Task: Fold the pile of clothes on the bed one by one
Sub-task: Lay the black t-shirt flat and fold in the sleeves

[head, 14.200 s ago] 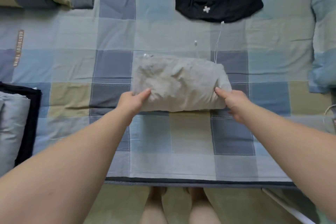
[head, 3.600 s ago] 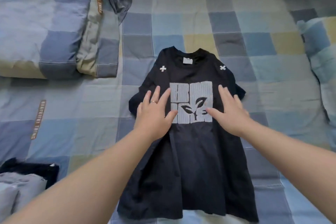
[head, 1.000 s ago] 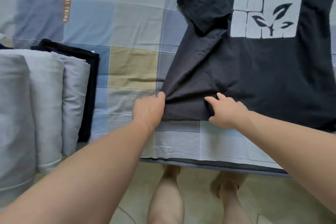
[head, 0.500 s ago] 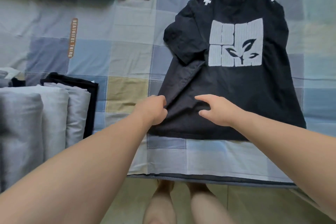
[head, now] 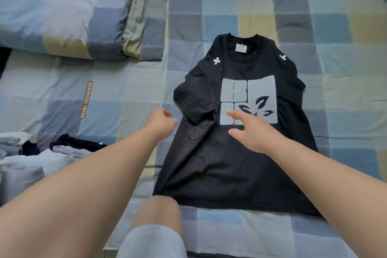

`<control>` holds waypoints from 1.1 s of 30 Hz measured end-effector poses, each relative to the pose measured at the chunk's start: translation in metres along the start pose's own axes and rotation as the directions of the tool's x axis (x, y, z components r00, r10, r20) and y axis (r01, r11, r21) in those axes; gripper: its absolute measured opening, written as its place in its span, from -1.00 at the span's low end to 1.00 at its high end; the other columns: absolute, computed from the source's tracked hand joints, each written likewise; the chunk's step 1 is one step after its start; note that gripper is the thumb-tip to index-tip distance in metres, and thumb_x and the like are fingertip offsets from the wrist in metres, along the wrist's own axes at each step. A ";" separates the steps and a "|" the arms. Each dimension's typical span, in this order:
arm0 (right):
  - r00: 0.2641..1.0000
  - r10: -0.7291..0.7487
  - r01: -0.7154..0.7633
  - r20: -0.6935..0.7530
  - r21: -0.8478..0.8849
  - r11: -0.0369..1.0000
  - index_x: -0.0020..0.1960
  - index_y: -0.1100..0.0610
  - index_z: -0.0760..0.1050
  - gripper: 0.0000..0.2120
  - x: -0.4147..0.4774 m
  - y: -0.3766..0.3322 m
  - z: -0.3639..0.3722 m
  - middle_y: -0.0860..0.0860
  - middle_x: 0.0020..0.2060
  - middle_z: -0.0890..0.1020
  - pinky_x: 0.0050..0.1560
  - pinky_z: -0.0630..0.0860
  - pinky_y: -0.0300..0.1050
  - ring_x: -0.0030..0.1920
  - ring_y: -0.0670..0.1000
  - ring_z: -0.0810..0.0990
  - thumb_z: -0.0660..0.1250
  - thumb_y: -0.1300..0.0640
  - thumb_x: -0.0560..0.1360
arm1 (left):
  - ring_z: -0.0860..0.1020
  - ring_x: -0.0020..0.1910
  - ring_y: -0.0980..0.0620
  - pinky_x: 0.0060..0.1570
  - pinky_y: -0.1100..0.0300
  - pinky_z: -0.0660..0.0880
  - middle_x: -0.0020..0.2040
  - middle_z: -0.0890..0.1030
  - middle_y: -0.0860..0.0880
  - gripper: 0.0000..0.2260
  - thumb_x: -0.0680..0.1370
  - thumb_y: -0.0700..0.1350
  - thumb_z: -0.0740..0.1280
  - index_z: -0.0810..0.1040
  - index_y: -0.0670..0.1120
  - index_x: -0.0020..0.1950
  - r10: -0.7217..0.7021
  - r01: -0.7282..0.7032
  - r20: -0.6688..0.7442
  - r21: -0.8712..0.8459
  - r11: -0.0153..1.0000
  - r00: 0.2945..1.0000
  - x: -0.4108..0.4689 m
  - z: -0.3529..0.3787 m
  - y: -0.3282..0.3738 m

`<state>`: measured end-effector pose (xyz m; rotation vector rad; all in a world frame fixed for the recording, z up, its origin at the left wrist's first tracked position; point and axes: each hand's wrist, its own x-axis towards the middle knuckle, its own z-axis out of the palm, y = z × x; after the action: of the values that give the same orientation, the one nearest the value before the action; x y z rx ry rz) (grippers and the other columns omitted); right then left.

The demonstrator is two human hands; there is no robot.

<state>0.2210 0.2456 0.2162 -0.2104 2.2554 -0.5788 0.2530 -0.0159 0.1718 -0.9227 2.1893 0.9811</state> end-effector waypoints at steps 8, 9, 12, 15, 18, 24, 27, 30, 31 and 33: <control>0.981 0.125 -0.114 -0.149 0.080 0.990 0.62 -0.10 0.12 -0.36 0.163 0.000 0.029 -0.04 0.56 0.26 0.42 0.26 -0.02 0.53 0.07 0.24 0.27 0.14 0.61 | 0.47 0.39 -0.11 0.35 -0.05 0.44 0.47 0.43 -0.07 -0.13 0.36 0.28 0.52 0.28 -0.06 0.54 0.117 -0.115 0.015 -0.090 0.989 0.993 0.170 0.020 0.019; 0.976 0.137 -0.122 -0.171 0.098 0.988 0.62 -0.08 0.11 -0.35 0.183 0.000 0.034 -0.05 0.56 0.25 0.47 0.22 -0.02 0.54 0.07 0.22 0.28 0.15 0.60 | 0.54 0.29 -0.10 0.28 -0.05 0.50 0.36 0.52 -0.06 -0.21 0.35 0.27 0.52 0.39 -0.07 0.45 0.141 -0.137 0.052 -0.067 0.988 0.989 0.191 0.026 0.022; 0.966 0.172 -0.148 -0.194 0.133 0.980 0.61 -0.07 0.14 -0.35 0.220 -0.001 0.048 -0.06 0.56 0.26 0.52 0.21 0.00 0.54 0.04 0.23 0.30 0.14 0.59 | 0.61 -0.01 -0.06 0.01 0.08 0.54 -0.03 0.65 -0.03 -0.74 0.49 0.06 0.48 0.56 -0.09 0.00 0.217 -0.208 0.126 -0.078 0.975 0.968 0.233 0.032 0.027; 0.948 0.197 -0.165 -0.249 0.146 0.976 0.62 -0.06 0.11 -0.33 0.230 -0.010 0.054 -0.08 0.55 0.26 0.51 0.22 0.00 0.53 0.02 0.24 0.31 0.15 0.59 | 0.60 -0.07 -0.07 -0.04 0.10 0.49 -0.09 0.64 -0.04 -0.87 0.56 -0.06 0.41 0.54 -0.09 -0.10 0.187 -0.121 0.158 -0.357 0.926 0.969 0.254 0.009 0.036; 0.960 0.188 -0.160 -0.209 0.146 0.976 0.63 -0.12 0.05 -0.30 0.237 -0.024 0.051 -0.10 0.59 0.17 0.55 0.18 0.03 0.57 -0.01 0.18 0.31 0.10 0.60 | 0.50 -0.09 -0.08 -0.09 0.09 0.39 -0.16 0.54 0.00 -0.87 0.59 -0.04 0.34 0.48 -0.08 -0.03 0.234 -0.270 -0.163 -0.261 0.927 0.959 0.280 -0.040 0.051; 0.979 0.152 -0.154 -0.137 -0.003 0.988 0.61 -0.25 -0.03 -0.26 0.294 -0.067 0.036 -0.11 0.63 0.02 0.54 0.17 0.17 0.61 0.00 0.01 0.32 -0.01 0.58 | 0.56 0.06 -0.08 0.05 0.05 0.50 0.01 0.55 0.03 -0.59 0.53 0.22 0.39 0.50 -0.07 0.15 0.201 -0.264 -0.293 -0.196 0.944 0.935 0.325 -0.118 0.060; 0.989 0.136 -0.143 -0.054 -0.156 0.977 0.60 -0.28 -0.06 -0.24 0.322 -0.090 0.039 -0.14 0.63 -0.09 0.54 0.13 0.20 0.62 0.04 -0.10 0.31 -0.06 0.57 | 0.55 0.05 -0.08 0.07 0.03 0.52 0.12 0.55 0.00 -0.32 0.33 0.32 0.54 0.45 -0.12 0.21 0.126 -0.137 0.103 0.111 0.984 0.987 0.334 -0.129 0.059; 0.987 0.155 -0.158 -0.032 -0.157 0.975 0.60 -0.30 -0.06 -0.24 0.337 -0.102 0.039 -0.15 0.63 -0.15 0.56 0.05 0.21 0.63 0.07 -0.17 0.31 -0.05 0.57 | 0.54 0.14 -0.15 0.23 -0.05 0.50 0.24 0.54 -0.07 -0.28 0.34 0.20 0.58 0.45 -0.11 0.36 0.100 -0.168 0.224 0.310 0.936 0.969 0.338 -0.145 0.062; 0.987 0.161 -0.164 -0.027 -0.151 0.975 0.60 -0.30 -0.05 -0.24 0.338 -0.104 0.039 -0.16 0.62 -0.16 0.56 0.05 0.21 0.62 0.08 -0.17 0.32 -0.04 0.57 | 0.54 0.17 -0.16 0.26 -0.07 0.48 0.26 0.54 -0.07 -0.32 0.36 0.16 0.57 0.45 -0.09 0.37 0.108 -0.176 0.250 0.271 0.946 0.962 0.340 -0.148 0.062; 0.986 0.165 -0.165 -0.014 -0.142 0.976 0.59 -0.31 -0.05 -0.24 0.339 -0.106 0.038 -0.17 0.62 -0.16 0.56 0.04 0.22 0.62 0.08 -0.18 0.33 -0.03 0.57 | 0.59 0.15 -0.14 0.25 -0.07 0.52 0.22 0.58 -0.08 -0.43 0.36 0.04 0.53 0.48 -0.06 0.32 0.122 -0.141 0.319 0.038 0.989 0.940 0.341 -0.150 0.058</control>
<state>0.0144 0.0293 0.0208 -0.0916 2.2914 -0.3305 -0.0284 -0.2282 0.0385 -0.5509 2.0127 1.0398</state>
